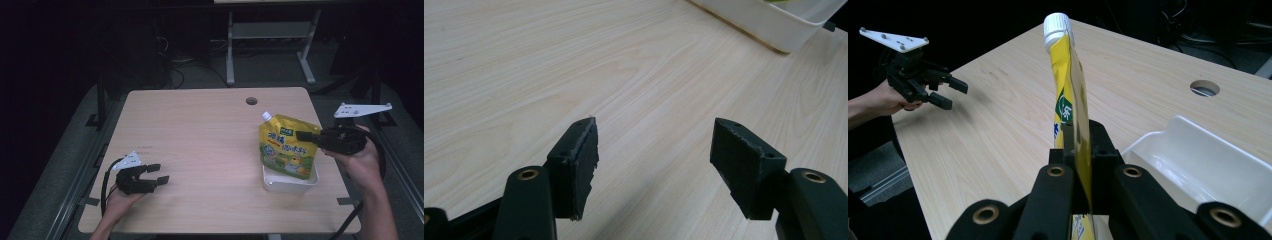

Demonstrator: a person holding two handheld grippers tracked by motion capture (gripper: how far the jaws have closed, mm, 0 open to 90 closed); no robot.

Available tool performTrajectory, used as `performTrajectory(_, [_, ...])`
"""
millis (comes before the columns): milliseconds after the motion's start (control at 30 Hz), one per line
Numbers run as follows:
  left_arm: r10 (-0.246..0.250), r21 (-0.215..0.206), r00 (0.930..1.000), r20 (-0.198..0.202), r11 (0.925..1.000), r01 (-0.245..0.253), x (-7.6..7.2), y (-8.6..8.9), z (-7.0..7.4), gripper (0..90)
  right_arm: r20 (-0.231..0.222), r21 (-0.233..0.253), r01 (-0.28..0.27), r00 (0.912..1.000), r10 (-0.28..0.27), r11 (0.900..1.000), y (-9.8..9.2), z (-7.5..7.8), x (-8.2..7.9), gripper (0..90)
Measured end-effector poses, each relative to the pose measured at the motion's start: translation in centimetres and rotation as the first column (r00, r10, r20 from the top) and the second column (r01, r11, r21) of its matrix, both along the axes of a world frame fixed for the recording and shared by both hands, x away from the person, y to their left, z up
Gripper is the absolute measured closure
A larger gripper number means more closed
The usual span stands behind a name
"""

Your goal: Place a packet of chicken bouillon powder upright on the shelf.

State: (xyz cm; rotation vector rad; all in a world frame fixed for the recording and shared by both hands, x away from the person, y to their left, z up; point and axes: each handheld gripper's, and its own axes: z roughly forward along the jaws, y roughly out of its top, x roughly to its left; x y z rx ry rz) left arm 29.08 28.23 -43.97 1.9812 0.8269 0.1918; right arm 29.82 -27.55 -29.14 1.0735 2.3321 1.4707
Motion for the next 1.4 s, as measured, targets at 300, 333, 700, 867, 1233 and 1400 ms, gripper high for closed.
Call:
performTrajectory(300, [-0.001, -0.007, 1.0, -0.001, 1.0, 0.001, 0.0, -0.1, 0.0, 35.1, -0.004, 0.011, 0.02, 0.9998, -0.02, 1.0, -1.1, -0.4, -0.3, 89.2])
performTrajectory(333, [-0.002, -0.006, 1.0, 0.0, 1.0, 0.002, 0.0, -0.1, 0.0, 35.1, -0.004, 0.012, 0.022, 0.9997, -0.022, 1.0, -1.1, -0.4, -0.4, 89.2])
performTrajectory(700, [-0.003, -0.002, 1.0, -0.001, 1.0, 0.003, 0.0, -0.2, -0.1, 35.1, -0.02, 0.022, 0.028, 0.9994, -0.028, 0.999, -1.4, -1.6, -0.2, 89.2])
performTrajectory(867, [0.0, 0.002, 1.0, 0.0, 1.0, 0.0, 0.0, -0.2, -0.1, 35.1, -0.039, 0.026, 0.031, 0.9988, -0.03, 0.999, -1.2, -2.5, 0.0, 89.1])
performTrajectory(1233, [0.001, 0.001, 1.0, 0.001, 1.0, -0.001, 0.0, -0.2, 0.0, 35.1, -0.054, 0.035, 0.037, 0.998, -0.035, 0.999, -1.3, -3.5, 0.2, 88.7])
performTrajectory(1400, [0.001, -0.001, 1.0, 0.001, 1.0, -0.001, 0.0, -0.1, 0.0, 35.1, -0.063, 0.03, 0.038, 0.9974, -0.036, 0.999, -1.2, -3.8, 0.4, 88.2])
